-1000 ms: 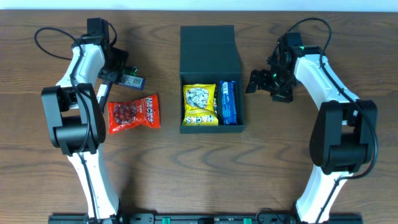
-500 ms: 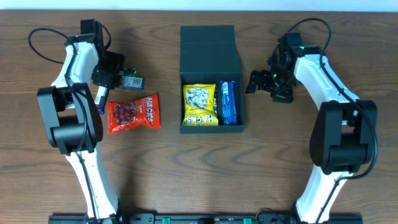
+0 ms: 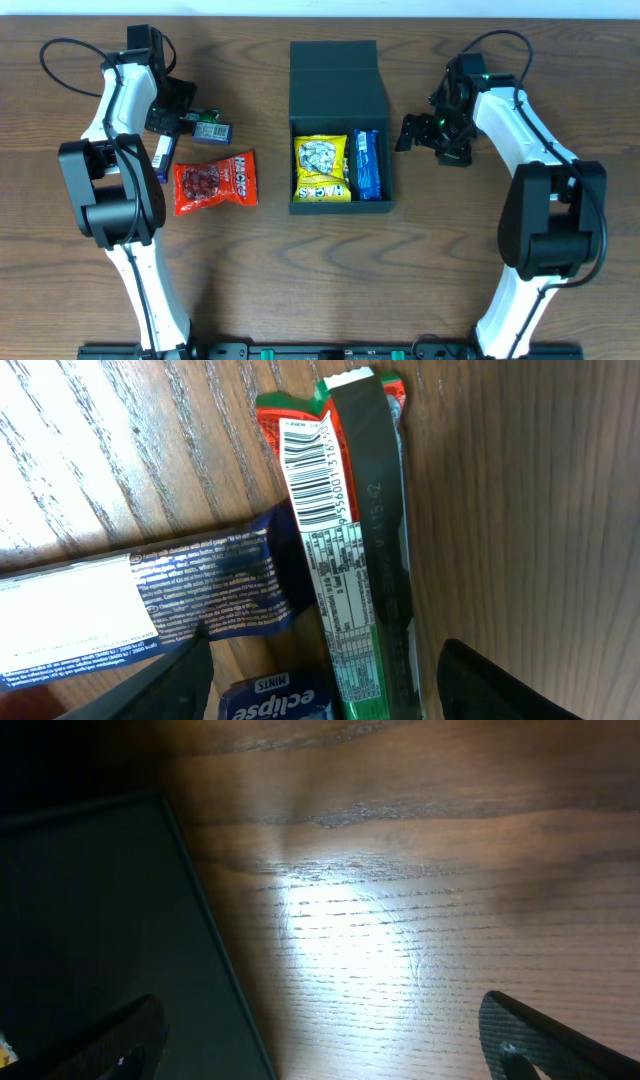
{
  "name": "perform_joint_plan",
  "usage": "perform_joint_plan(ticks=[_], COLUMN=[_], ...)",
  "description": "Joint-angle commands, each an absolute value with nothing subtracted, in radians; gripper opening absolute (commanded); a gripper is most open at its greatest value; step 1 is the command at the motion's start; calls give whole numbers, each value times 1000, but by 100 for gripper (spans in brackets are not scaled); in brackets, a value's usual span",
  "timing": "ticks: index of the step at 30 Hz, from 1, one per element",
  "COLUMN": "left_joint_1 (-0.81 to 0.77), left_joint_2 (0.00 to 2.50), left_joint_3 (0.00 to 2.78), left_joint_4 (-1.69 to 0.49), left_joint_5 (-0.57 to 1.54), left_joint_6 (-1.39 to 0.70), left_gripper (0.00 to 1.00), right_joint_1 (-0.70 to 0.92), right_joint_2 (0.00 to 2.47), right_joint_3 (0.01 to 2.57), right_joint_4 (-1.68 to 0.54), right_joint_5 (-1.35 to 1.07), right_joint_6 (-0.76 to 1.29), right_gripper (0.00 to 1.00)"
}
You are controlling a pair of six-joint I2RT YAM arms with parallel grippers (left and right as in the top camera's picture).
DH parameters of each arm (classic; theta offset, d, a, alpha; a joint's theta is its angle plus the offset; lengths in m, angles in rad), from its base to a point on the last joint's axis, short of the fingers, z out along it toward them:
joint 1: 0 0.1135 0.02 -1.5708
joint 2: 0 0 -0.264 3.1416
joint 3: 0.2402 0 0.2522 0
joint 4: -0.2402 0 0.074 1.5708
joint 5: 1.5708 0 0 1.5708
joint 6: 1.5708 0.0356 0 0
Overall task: Pack container
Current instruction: 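Reach the left gripper to the green-and-white bar and grasp it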
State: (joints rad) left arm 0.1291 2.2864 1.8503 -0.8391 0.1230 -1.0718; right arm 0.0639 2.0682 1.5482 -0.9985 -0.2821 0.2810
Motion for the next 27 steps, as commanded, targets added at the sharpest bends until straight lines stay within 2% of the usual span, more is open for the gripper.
perform_joint_plan(ticks=[1,10,17,22,27], left_joint_1=[131,130,117,112,112], left_joint_2=[2302,2335,2461,2473,2474], left_joint_3=[1869,1902,2090,2114,2114], left_joint_4=[-839,-828,-977,-996,-1023], left_joint_5=[97,133,131,124,117], left_joint_6=[-1054,-1031,-1013,-1005,-983], left_gripper=[72,72,74,76,65], right_joint_1=[58,59,59,59,59], right_joint_2=[2072,2072,2072,2072,2072], right_joint_3=[1551,1551,1551,1551,1551], right_joint_4=[-1007,-1033,-1063,-1067,-1062], right_joint_5=[-297,-297,-296,-296,-296], right_joint_6=[276,272,272,273,273], right_gripper=[99,99,99,99,99])
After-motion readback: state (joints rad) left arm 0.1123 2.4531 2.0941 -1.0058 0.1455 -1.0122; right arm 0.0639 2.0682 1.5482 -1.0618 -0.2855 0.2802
